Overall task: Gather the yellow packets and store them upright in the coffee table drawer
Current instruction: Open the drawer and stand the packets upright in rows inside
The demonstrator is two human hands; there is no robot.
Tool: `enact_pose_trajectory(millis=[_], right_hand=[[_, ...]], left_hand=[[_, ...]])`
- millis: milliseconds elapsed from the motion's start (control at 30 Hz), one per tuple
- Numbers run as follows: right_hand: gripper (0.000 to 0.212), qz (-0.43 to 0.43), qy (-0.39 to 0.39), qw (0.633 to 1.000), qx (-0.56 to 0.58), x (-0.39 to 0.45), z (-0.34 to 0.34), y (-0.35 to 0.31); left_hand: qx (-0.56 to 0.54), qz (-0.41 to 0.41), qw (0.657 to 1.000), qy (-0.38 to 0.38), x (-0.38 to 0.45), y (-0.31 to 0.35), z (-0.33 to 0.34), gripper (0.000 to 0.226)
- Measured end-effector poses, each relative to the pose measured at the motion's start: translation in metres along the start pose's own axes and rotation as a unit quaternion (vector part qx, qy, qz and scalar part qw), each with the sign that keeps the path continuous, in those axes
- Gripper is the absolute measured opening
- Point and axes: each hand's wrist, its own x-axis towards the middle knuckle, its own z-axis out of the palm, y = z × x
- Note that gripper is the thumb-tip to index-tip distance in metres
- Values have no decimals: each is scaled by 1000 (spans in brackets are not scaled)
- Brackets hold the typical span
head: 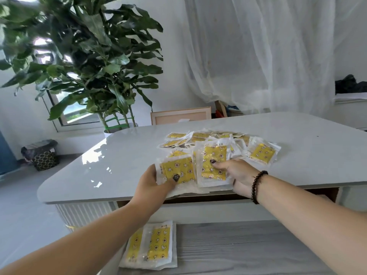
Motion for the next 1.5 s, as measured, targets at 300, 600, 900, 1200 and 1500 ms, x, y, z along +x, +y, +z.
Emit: enact_pose_trajectory(millis=[300,600,900,1200,1500], right_hand=[[66,-45,-9,998,-45,-52,45,-16],[43,-178,69,912,-364,-108,46,-42],[28,-176,56,877,-443,-112,51,2],[35,-152,2,890,-430,-74,37,49],[33,134,-39,848,-512,-55,6,89]], left_hand=[[-54,-31,998,29,-31,24,-31,21],[-16,-97,988,-123,-58,29,-57,17],[189,-108,943,-252,-60,-8,-49,12],[250,-164,933,-198,-24,-62,-38,10],[233,-272,924,-135,-1,-111,-9,7]])
